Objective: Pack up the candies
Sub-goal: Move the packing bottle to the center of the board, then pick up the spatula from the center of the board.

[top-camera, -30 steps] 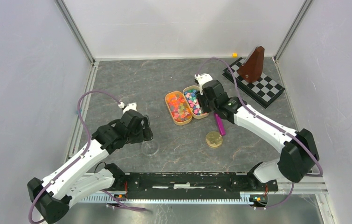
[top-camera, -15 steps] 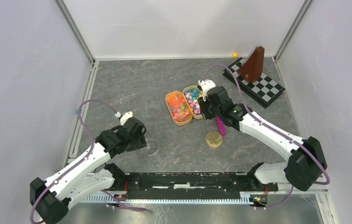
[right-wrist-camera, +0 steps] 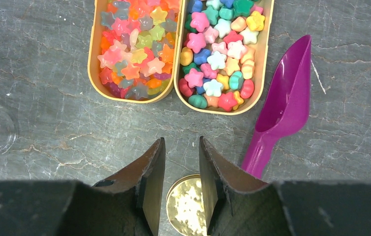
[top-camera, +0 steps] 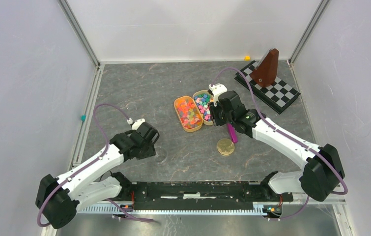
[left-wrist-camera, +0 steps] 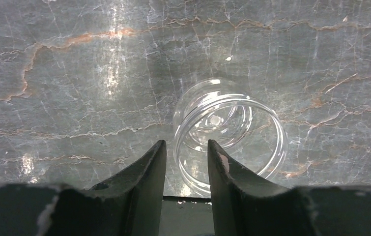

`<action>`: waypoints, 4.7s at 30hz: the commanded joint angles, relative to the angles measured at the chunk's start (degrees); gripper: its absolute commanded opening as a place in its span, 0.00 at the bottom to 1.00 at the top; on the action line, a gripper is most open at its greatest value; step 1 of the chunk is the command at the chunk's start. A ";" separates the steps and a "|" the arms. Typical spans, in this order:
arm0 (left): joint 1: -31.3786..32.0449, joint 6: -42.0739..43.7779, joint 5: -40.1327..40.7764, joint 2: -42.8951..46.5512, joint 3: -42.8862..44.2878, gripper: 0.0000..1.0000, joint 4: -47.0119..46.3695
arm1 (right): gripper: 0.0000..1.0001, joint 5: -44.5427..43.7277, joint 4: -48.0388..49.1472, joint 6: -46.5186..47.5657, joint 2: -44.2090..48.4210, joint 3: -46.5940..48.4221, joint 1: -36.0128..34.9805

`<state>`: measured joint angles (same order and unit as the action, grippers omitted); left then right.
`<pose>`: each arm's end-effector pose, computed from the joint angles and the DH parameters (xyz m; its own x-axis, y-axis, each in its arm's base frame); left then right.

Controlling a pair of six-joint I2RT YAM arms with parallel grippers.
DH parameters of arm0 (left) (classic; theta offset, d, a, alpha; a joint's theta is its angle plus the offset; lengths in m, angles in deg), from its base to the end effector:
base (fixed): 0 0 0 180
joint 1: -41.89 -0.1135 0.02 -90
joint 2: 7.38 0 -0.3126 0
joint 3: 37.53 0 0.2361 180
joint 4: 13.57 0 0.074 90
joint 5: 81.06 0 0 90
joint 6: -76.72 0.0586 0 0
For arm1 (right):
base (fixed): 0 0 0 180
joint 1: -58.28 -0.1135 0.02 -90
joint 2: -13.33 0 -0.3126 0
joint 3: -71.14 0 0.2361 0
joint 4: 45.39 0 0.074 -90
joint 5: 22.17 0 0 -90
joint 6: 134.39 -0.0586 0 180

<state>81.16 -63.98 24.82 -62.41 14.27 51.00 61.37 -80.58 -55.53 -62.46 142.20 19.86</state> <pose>0.1076 -0.0672 0.2357 -0.8632 -0.2557 -0.4354 -0.2198 0.9666 -0.1319 0.2234 0.1688 0.3122 -0.5995 -0.2305 -0.7664 -0.4424 0.8935 0.0773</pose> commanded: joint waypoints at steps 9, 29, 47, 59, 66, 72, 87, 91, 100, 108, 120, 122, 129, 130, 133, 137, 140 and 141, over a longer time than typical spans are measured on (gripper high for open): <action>0.11 1.54 -0.11 -1.44 -1.31 0.30 -3.74 | 0.36 0.52 1.11 -0.61 -0.34 0.09 -0.20; 2.13 5.96 -1.42 -7.98 5.67 0.02 -4.67 | 0.34 -1.42 -1.53 -0.21 6.71 -1.66 -0.21; 16.01 6.55 -0.91 -28.50 23.51 0.02 -7.07 | 0.35 -10.24 -9.18 -1.21 22.23 -6.50 -0.17; 19.69 8.07 -1.05 -39.68 31.59 0.02 -7.95 | 0.38 -14.87 -12.48 -4.67 28.06 -11.71 -0.15; 20.56 7.98 -0.84 -42.42 33.26 0.04 -7.86 | 0.39 -15.01 -12.05 -5.63 29.37 -14.95 -0.15; 21.25 7.78 -0.93 -43.35 34.00 0.13 -7.89 | 0.40 -16.17 -11.43 -5.83 28.65 -16.73 -0.17; 21.80 9.73 -0.38 -35.98 34.19 0.42 -7.17 | 0.59 -11.74 -2.55 -3.44 20.94 -18.89 3.03; 21.78 10.82 0.19 -31.37 34.27 0.50 -5.84 | 0.67 -8.32 1.49 -3.44 16.93 -19.24 5.87; 21.82 19.48 -0.95 -16.17 26.57 0.77 -11.40 | 0.68 -1.55 10.02 -3.41 7.19 -19.14 11.37; 21.74 22.56 0.37 -4.04 19.53 1.00 -14.47 | 0.64 -0.77 16.43 -3.66 -0.55 -19.59 12.57; 21.73 21.41 0.26 6.30 13.25 1.00 -16.16 | 0.54 -0.68 19.14 -4.66 -7.18 -17.61 13.07; 21.79 20.89 0.08 6.78 12.86 1.00 -15.85 | 0.52 -0.68 19.58 -4.61 -7.82 -17.57 13.17; 21.74 19.12 0.38 9.34 10.53 1.00 -15.67 | 0.46 -1.60 19.99 -4.64 -9.63 -18.17 13.11; 21.73 18.99 0.51 9.60 10.26 1.00 -15.67 | 0.45 -1.81 20.08 -4.53 -9.77 -18.51 13.17; 21.74 18.80 0.60 9.74 9.89 1.00 -15.74 | 0.38 -2.62 20.11 -4.18 -10.27 -19.19 13.15; 21.76 18.86 0.82 9.24 9.68 1.00 -15.99 | 0.29 -3.04 20.08 -4.34 -10.05 -20.45 13.14; 21.74 19.08 1.37 8.95 9.77 1.00 -16.54 | 0.20 -3.12 20.03 -4.34 -9.49 -20.77 13.17; 21.80 19.22 1.58 8.88 9.91 1.00 -16.67 | 0.19 -3.12 20.08 -4.35 -9.24 -20.82 13.11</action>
<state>102.68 -44.90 24.14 -53.47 24.00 36.99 59.38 -61.00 -59.61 -71.86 122.46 32.85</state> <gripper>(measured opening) 0.995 0.332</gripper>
